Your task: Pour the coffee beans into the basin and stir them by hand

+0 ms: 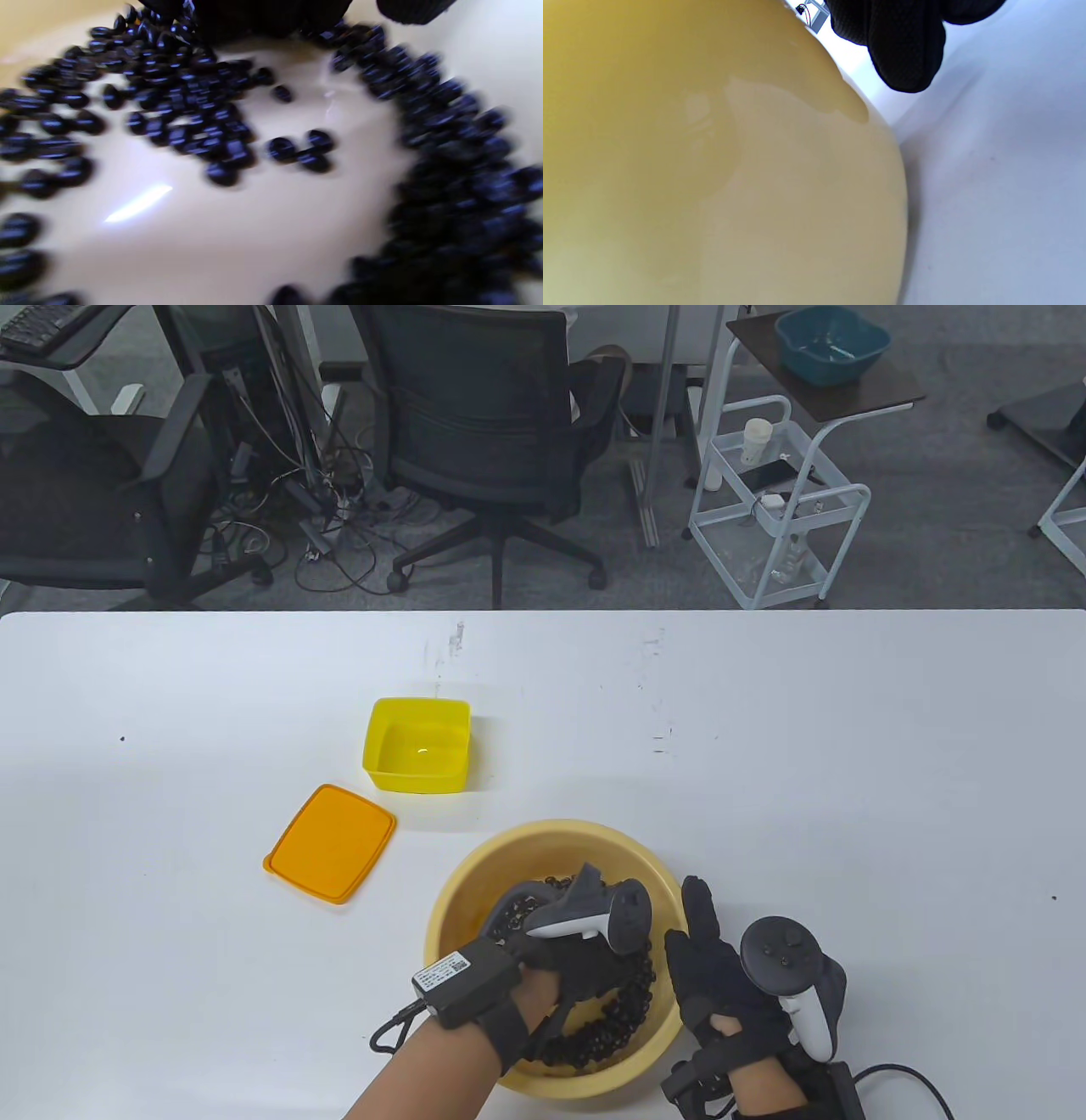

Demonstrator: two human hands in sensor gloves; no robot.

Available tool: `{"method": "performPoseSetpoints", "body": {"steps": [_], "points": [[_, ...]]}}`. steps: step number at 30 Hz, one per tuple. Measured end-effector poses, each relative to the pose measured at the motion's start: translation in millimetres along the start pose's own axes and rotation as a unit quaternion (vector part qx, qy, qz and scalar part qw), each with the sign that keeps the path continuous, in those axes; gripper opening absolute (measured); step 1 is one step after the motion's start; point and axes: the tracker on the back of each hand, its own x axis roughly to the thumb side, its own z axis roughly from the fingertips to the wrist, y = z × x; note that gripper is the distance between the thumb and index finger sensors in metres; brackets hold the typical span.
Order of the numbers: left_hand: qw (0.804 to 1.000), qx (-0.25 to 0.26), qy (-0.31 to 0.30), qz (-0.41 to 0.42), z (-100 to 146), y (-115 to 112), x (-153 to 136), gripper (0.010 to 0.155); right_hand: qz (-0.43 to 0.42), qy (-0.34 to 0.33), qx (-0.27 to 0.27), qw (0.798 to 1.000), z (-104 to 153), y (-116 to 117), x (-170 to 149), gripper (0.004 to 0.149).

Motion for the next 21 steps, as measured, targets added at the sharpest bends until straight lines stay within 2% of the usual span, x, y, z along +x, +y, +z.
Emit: {"method": "performPoseSetpoints", "body": {"steps": [3,6,12,14,16,21], "points": [[0.999,-0.037,0.006,0.000,-3.0,-2.7,-4.2,0.065,0.001,0.000,-0.001,1.000,0.1,-0.1,0.3,0.064],[1.000,-0.020,0.023,-0.003,-3.5,-1.6,-6.9,0.066,0.002,-0.001,-0.001,1.000,0.0,-0.1,0.2,0.064],[0.999,-0.021,0.038,-0.015,-4.3,-1.6,-7.7,0.068,0.002,-0.001,-0.001,1.000,-0.1,-0.1,0.2,0.064],[0.999,-0.009,0.048,-0.014,-4.1,-0.1,-9.1,0.069,0.002,-0.001,-0.001,1.000,-0.1,-0.1,0.2,0.064],[0.996,0.023,0.069,-0.044,-3.1,1.9,-10.5,0.070,0.003,-0.001,-0.003,1.000,-0.2,0.5,0.4,0.065],[0.996,0.039,0.069,-0.047,8.5,8.9,-11.0,0.066,0.007,-0.002,-0.007,1.000,0.2,0.4,0.7,0.066]]}}
